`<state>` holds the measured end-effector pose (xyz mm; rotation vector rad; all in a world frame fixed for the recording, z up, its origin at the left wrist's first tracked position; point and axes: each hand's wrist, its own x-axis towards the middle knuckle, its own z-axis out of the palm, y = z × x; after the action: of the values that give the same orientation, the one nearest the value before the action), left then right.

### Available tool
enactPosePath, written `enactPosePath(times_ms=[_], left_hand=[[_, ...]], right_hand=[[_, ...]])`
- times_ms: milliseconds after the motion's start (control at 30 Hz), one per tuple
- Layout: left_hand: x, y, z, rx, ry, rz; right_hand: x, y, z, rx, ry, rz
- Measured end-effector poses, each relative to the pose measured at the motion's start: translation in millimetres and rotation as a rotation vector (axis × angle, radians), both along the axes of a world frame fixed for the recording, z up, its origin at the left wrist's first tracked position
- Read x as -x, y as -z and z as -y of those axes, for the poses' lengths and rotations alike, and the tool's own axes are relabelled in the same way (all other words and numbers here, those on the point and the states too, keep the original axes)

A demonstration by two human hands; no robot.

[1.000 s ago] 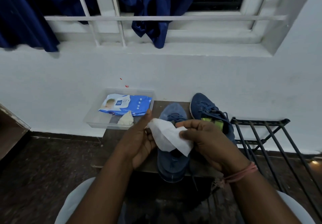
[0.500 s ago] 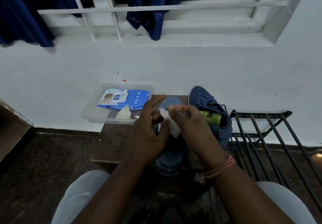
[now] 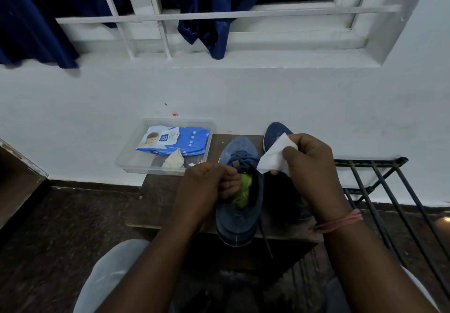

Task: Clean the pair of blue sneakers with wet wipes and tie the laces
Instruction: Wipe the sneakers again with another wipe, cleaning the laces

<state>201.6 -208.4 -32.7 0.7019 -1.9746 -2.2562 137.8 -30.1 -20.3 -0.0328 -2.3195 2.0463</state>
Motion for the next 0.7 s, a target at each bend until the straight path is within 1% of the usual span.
enactPosePath(times_ms=[67,100,200,267,300,367,400,433,533,600,667,700], left_hand=[[2.0,-1.6,-4.2,-0.093,0.057,0.018],[3.9,-0.2,-6.2,-0.095,0.099,0.028],[17.3,4.6,-14.3,0.030,0.268,0.097],[29.8,7.6,-23.0,0.042,0.282,0.211],[36.0,10.8,-26.5,0.168,0.293,0.244],[41.2,19.1,-33.4,0.671,0.405,0.290],[40.5,23.2,-37.5,0.867,0.421,0.283],[38.7,26.1,-39.6,0.982,0.411,0.265],[36.1,29.4,-45.1,1.087,0.349,0.167],[36.8,26.2,-45.7,1.110,0.346,0.096],[36.2,20.4,-36.3,1.035,0.351,0.096],[33.8,15.9,-27.7,0.957,0.347,0.117]], right_hand=[[-2.4,-3.6,-0.2,0.007,-0.040,0.023],[-2.8,-3.9,0.2,-0.035,-0.053,0.023],[-3.1,-1.5,2.6,-0.232,-0.075,-0.029],[-3.4,-1.1,4.6,-0.268,-0.011,-0.081],[-3.8,-1.9,5.7,-0.248,0.020,-0.086],[-4.4,-3.0,5.5,-0.181,0.057,-0.085],[-4.6,-4.6,4.8,-0.155,0.068,-0.090],[-4.1,-5.5,4.3,-0.141,0.075,-0.097],[-2.3,-4.2,3.9,-0.137,0.077,-0.118],[-3.9,-3.9,4.7,-0.132,0.079,-0.124],[-5.9,-6.1,5.6,-0.107,0.075,-0.134],[-7.0,-8.3,5.6,-0.065,0.073,-0.133]])
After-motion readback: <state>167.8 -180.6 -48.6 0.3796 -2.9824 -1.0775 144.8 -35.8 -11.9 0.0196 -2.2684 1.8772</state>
